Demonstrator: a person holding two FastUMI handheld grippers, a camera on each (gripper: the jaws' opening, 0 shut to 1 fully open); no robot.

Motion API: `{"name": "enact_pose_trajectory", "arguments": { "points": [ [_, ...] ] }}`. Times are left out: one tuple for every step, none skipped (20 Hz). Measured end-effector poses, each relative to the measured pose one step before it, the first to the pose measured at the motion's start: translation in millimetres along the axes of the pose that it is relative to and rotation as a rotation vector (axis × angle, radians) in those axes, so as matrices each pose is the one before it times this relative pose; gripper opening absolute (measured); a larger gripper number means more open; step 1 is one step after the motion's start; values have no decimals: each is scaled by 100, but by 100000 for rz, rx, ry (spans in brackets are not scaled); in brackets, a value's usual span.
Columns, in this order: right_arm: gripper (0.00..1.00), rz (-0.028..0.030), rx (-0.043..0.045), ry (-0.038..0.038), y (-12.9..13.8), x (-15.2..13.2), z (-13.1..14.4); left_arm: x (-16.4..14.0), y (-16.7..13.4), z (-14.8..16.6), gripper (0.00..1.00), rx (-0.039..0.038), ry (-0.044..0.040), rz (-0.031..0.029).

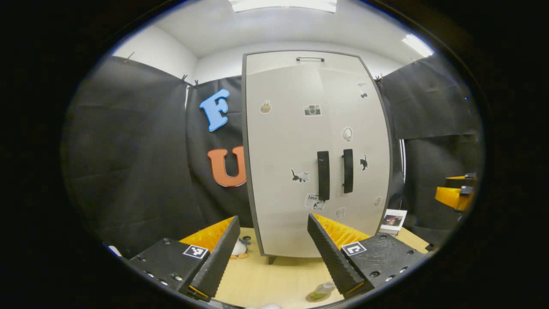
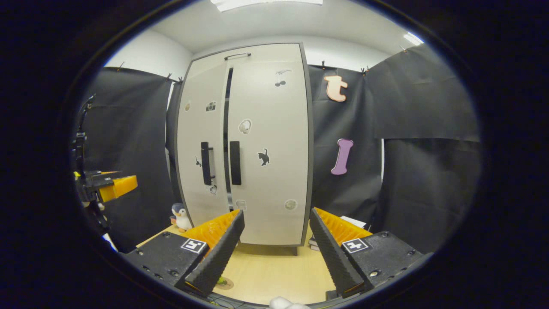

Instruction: Grasp the bottle in the cabinet with the left hand and place it on the coaster, then close the right door with the right hand and the left door with the left hand.

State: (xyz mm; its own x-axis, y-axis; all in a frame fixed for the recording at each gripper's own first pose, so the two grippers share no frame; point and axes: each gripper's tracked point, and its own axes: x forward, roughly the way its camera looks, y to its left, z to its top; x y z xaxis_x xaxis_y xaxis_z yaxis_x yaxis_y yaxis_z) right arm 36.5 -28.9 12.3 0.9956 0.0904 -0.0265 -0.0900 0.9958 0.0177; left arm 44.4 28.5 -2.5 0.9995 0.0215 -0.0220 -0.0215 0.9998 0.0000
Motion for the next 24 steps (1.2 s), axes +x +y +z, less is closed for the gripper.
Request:
{"name": "enact_pose_trajectory", "arguments": {
  "points": [
    [100,-547,190,-574,259,-5,-26,-642,375,-345,97,-720,-3,647],
    [100,-77,-182,112,272,-30,-255,-623,499,-423,98,49,417,1688],
    [100,-48,-282,188,363,-2,-181,-636,509,-365,98,38,333,1425],
    [100,-382,18,-109,117,-40,-171,-536,127,-394,98,-269,298,438],
    [100,-121,120,35,234,-42,-143,-352,166,-343,98,-607,373,321],
    [100,-314,191,120,183,-94,-143,-452,197,-286,98,-15,143,350],
    [100,-163,130,-41,174,-36,-75,-293,290,-247,98,532,274,701],
    [100,-548,119,-288,102,-137,-46,-158,313,-298,96,363,404,16],
    [100,-307,181,-243,172,-27,-47,-79,-95,-255,96,127,441,-861],
    [100,-314,-22,-103,127,24,-52,57,-62,-88,97,16,120,-851],
    [100,-266,-244,18,168,-22,-68,-22,-47,172,97,55,-255,-321],
    [100,-204,-230,226,161,5,-146,129,76,70,97,-104,-52,-359],
    [100,-118,-14,-103,123,-18,37,119,-2,49,97,-177,-209,-528],
    [100,-309,-10,-25,74,-26,30,153,-26,54,97,-252,-362,-390],
    [100,-242,-23,-181,54,6,99,180,21,134,97,-91,-317,-653],
    [100,-231,-49,-98,40,28,107,110,-58,85,97,86,-287,-381],
    [100,-71,-77,-83,41,-29,3,131,-44,22,98,130,127,-390],
    [100,-366,-86,-148,21,-18,20,77,-12,36,97,148,-66,-180],
    [100,-345,-118,-5,-83,3,-26,98,-148,114,98,67,-204,-375],
    [100,-438,26,-75,39,66,-3,47,-11,175,98,310,-549,-244],
    [100,-72,50,412,19,83,-44,64,-7,106,98,365,-137,-99],
    [100,-66,170,-124,34,-12,-21,108,-100,-39,98,323,-188,-283],
    [100,-62,80,-99,58,85,148,53,-143,175,98,185,-277,-380],
    [100,23,0,-37,42,75,32,20,7,125,97,78,-274,-134]
  ]
}}
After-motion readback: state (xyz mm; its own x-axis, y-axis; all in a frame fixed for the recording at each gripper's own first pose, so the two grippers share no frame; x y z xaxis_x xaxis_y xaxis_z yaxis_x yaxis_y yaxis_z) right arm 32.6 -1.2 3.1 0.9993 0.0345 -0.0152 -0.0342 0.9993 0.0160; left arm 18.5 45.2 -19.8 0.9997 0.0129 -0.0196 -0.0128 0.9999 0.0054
